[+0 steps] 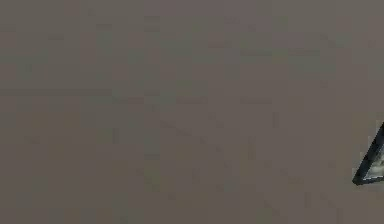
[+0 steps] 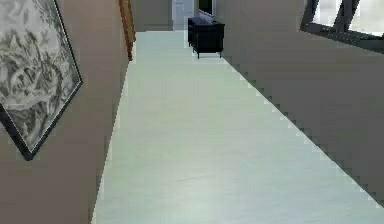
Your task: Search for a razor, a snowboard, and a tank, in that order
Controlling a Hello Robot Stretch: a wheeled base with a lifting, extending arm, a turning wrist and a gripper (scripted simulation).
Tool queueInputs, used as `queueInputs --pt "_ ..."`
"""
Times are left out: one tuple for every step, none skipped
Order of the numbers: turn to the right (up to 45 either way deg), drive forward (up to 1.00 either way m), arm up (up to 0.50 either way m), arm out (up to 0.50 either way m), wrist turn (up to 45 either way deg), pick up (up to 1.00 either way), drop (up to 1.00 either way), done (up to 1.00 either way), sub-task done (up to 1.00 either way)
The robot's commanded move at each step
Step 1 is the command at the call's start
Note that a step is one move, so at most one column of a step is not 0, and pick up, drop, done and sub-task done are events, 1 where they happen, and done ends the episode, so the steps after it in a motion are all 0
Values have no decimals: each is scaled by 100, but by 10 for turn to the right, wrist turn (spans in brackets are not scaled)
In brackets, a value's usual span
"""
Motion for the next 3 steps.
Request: queueInputs --pt "450 0 0 0 0 0 0 0 0" --pt "360 0 0 0 0 0 0 0 0" --pt "0 100 0 0 0 0 0 0 0"
